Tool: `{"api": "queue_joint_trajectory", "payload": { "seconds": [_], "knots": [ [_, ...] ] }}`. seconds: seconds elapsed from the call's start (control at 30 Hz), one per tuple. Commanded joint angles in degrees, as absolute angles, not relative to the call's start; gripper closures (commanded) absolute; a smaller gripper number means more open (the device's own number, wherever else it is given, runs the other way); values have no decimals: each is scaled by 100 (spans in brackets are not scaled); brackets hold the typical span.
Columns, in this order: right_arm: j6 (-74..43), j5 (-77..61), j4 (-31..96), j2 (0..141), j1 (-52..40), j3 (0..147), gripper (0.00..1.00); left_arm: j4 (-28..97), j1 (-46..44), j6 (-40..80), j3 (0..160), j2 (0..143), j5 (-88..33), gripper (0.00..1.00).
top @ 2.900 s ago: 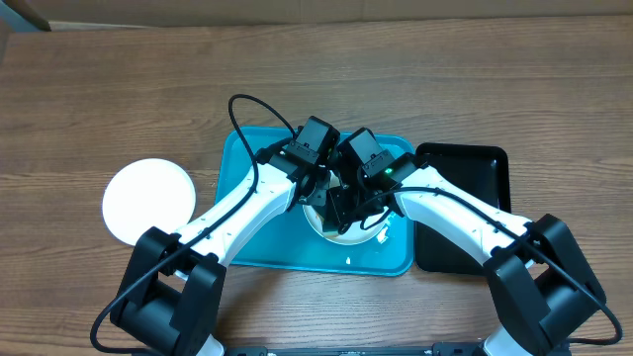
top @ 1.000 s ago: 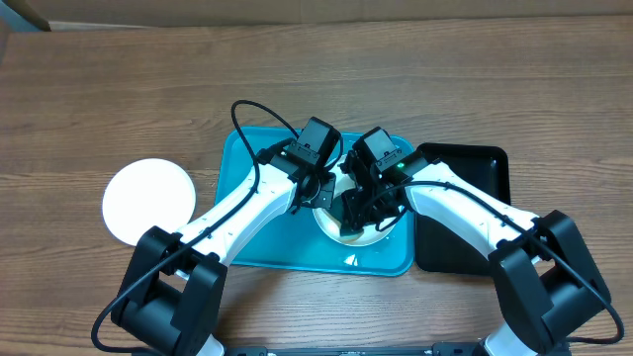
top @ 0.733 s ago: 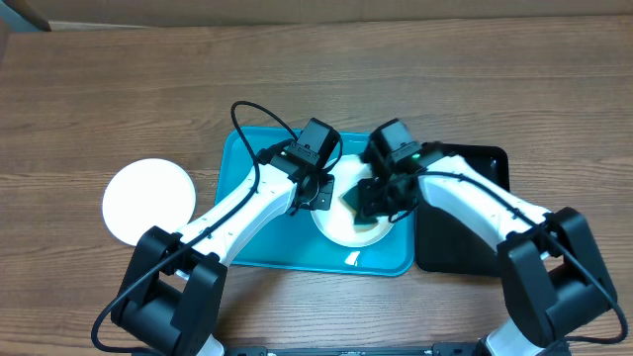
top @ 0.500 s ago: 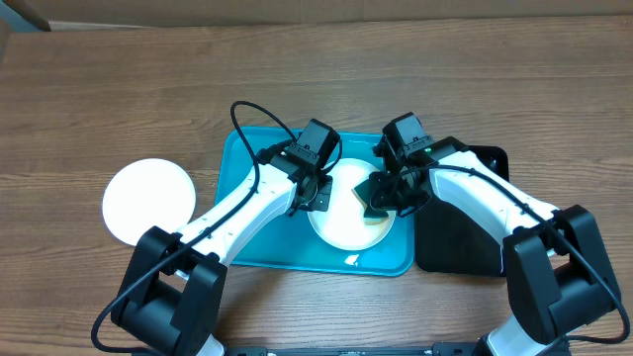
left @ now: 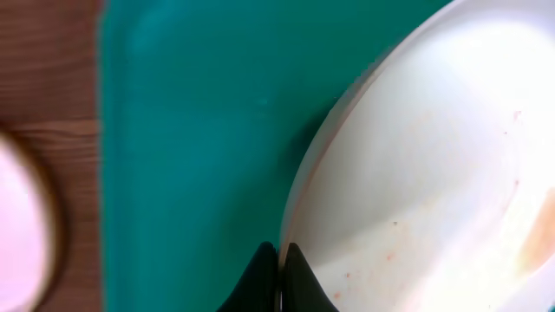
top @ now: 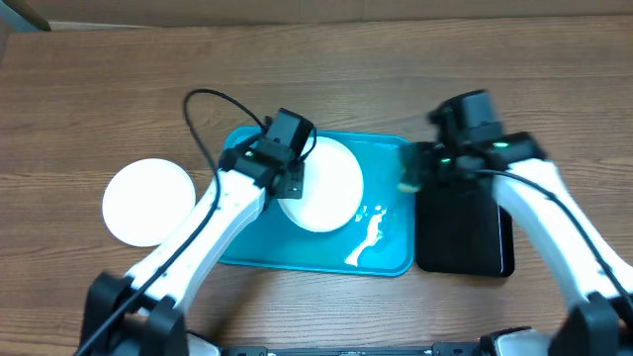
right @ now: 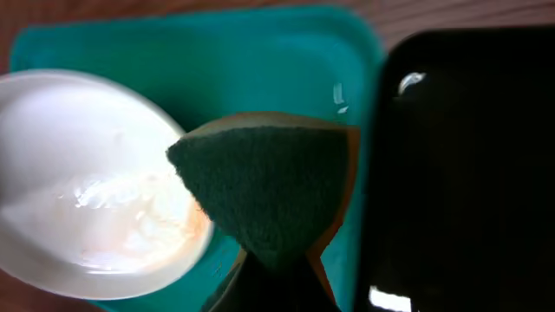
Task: Clean dirty plates on tray and stack at the side
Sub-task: 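Move sponge in right gripper back over the black tray, then lift white plate with left gripper and carry it left onto plate stack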
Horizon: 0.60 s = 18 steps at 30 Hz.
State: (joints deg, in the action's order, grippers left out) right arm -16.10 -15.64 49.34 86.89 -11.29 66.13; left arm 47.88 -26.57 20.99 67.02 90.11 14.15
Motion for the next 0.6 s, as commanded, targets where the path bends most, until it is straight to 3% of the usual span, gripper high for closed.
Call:
{"api": "queue_joint_trajectory", "payload": {
  "seconds": [0.0, 0.3, 0.57],
  "knots": [
    [-1573, -1483, 5140, 8486, -565, 6764, 95, 4954, -2655, 2084, 6724, 8626, 2547, 96],
    [-1203, -1352, 5592, 8519, 49, 6619, 91, 4967, -2993, 1911, 6724, 8003, 5645, 96],
    [-1173, -1350, 5496, 8519, 49, 6344, 91, 4274, -3684, 989, 6724, 7999, 6982, 96]
  ]
}}
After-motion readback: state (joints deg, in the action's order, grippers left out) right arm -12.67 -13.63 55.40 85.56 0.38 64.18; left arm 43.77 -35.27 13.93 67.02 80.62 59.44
